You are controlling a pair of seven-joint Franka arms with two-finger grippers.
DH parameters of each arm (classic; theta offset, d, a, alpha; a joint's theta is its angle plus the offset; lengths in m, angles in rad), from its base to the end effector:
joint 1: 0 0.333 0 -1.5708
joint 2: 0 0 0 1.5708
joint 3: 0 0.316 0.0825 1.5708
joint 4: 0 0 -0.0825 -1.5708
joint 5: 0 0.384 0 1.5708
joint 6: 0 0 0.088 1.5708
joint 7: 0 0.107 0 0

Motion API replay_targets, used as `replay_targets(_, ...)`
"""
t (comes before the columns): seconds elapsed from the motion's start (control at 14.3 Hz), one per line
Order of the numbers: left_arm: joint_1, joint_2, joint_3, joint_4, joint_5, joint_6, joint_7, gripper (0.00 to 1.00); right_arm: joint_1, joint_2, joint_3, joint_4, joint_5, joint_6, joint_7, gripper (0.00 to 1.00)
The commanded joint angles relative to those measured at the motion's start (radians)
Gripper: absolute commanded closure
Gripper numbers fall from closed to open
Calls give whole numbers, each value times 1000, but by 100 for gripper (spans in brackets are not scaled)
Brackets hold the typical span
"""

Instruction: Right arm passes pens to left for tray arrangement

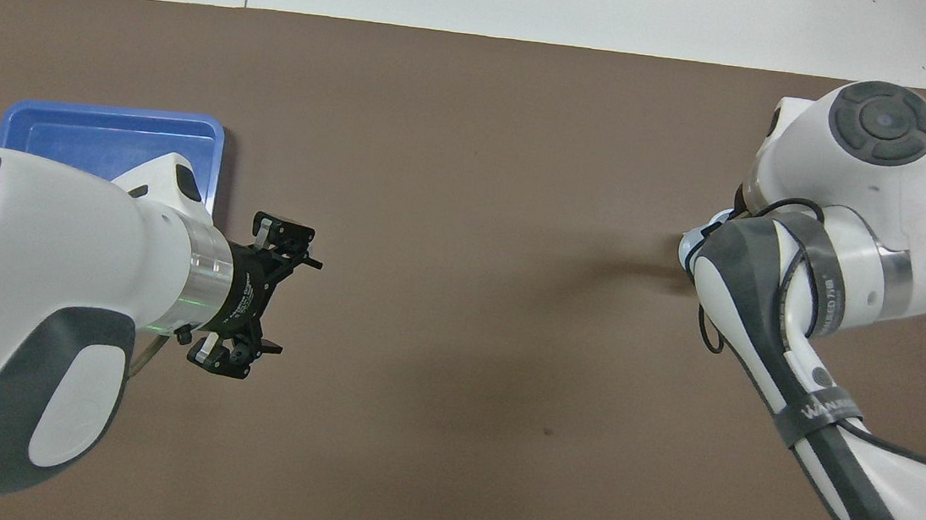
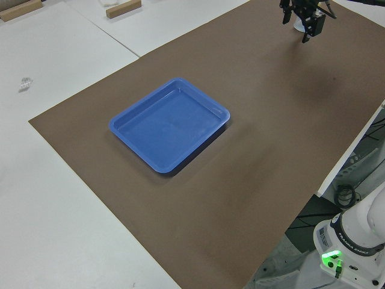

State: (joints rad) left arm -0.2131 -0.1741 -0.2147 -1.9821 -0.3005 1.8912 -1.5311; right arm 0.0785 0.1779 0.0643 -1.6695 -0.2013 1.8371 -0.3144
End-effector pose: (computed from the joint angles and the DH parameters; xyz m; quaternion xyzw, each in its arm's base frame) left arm 0.4591 -0.2404 0.5494 0.8213 0.5551 -0.0818 0.1033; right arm 0.6127 0.0694 0.4976 0.9636 0.2513 -0.0126 0.0904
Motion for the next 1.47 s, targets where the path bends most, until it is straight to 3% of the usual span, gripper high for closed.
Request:
replay_targets(0.0,-19,-31,11,-38,-20,35,-18,0,-25,-69,-3,4,62,-62,-37,100)
replay_targets(0.28,-6,-28,12,-38,-64,81,-20,0,-89,-54,-6,138,257,-189,3,100)
replay_targets(0.56,-5,-28,12,-52,-132,143,-59,0,-92,-38,-5,140,449,-164,251,100)
replay_targets(0.98,-15,-33,12,-87,-173,195,-141,0,-28,-32,8,53,716,8,581,100)
replay_targets(1.4,-173,16,11,-132,-197,521,-366,0,153,29,8,28,876,292,944,100)
